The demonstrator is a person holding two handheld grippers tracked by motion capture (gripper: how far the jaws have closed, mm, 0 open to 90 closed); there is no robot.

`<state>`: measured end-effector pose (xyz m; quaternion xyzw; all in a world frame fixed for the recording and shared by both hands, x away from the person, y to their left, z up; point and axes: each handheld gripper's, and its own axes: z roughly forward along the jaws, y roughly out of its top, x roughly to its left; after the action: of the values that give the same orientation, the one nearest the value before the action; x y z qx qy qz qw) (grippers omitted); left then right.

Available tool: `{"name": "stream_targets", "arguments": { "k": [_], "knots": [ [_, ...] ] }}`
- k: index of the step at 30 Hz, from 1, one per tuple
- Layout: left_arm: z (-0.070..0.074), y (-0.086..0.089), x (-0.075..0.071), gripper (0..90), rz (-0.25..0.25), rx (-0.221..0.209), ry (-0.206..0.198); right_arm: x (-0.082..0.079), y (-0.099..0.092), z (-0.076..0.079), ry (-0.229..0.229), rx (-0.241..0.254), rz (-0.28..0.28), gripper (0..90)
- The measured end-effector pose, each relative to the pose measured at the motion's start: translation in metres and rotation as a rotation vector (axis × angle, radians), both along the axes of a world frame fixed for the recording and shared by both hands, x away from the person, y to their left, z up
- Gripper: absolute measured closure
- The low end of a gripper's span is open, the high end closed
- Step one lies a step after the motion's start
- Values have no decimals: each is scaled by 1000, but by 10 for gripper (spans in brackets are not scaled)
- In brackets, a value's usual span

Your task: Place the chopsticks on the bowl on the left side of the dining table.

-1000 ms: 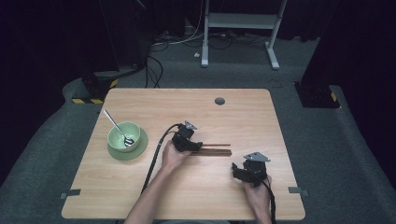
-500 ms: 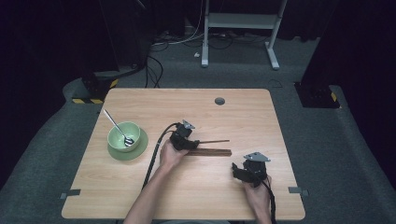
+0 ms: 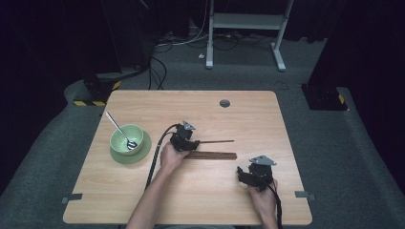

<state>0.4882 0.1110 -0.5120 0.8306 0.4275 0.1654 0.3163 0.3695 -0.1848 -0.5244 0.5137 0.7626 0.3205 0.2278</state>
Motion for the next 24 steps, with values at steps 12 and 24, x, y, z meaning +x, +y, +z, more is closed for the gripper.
{"name": "stream_targets", "arguments": {
  "k": [12, 24],
  "knots": [
    [-1, 10, 5, 580, 20, -10, -16, 0, 0, 0, 0, 0, 1, 250],
    [1, 15, 11, 634, 7, 4, 2, 0, 0, 0, 0, 0, 2, 250]
  ]
}}
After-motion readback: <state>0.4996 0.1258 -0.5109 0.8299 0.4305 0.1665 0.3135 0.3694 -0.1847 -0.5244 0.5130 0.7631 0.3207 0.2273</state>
